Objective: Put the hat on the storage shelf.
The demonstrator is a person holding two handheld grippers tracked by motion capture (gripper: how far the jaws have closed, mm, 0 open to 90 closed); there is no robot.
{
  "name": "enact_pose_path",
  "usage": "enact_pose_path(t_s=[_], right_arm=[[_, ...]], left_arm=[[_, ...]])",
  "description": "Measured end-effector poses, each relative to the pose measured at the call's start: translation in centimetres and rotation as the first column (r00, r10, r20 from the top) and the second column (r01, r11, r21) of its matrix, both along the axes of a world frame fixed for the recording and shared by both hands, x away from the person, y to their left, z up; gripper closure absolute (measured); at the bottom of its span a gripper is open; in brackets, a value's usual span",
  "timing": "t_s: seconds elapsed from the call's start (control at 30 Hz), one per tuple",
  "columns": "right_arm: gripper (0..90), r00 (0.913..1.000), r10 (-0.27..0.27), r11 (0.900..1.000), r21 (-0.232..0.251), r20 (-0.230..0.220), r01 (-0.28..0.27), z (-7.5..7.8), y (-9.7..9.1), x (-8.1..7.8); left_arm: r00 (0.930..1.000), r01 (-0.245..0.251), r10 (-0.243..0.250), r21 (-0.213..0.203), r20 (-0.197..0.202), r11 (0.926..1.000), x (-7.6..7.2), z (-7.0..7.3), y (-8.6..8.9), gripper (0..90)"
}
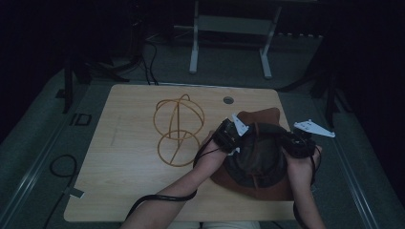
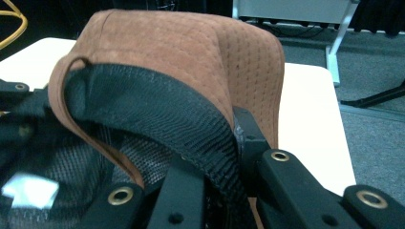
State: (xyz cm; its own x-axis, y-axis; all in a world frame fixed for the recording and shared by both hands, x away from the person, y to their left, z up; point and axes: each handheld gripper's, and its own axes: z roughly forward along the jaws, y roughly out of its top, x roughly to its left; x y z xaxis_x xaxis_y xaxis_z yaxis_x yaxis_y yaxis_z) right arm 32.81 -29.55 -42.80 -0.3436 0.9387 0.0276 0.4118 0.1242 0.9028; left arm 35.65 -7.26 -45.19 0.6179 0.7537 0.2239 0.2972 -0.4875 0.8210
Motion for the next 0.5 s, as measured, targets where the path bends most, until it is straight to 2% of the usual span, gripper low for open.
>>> enact_pose_path(t_s=[0.07,0.3,0.5], right_arm=[[84.3,1.0000,0.007,1.0000,0.000,-0.004,-0.007,-0.2,0.3,-0.1],[78.6,0.9998,0.016,0.9995,0.028,0.014,-0.016,-0.3,0.5,-0.6],[60.4,0.9971,0.070,0.9965,0.044,0.031,-0.071,-0.3,0.0,-2.2]], left_arm=[[0.9998,-0.018,0.018,-0.006,0.013,0.9998,0.1,0.2,0.1,85.6],[0.9962,-0.041,0.042,-0.012,0.076,0.9991,0.0,1.4,0.4,86.4],[0.9917,-0.044,0.049,-0.043,0.119,0.9981,-0.2,2.8,0.8,86.6]])
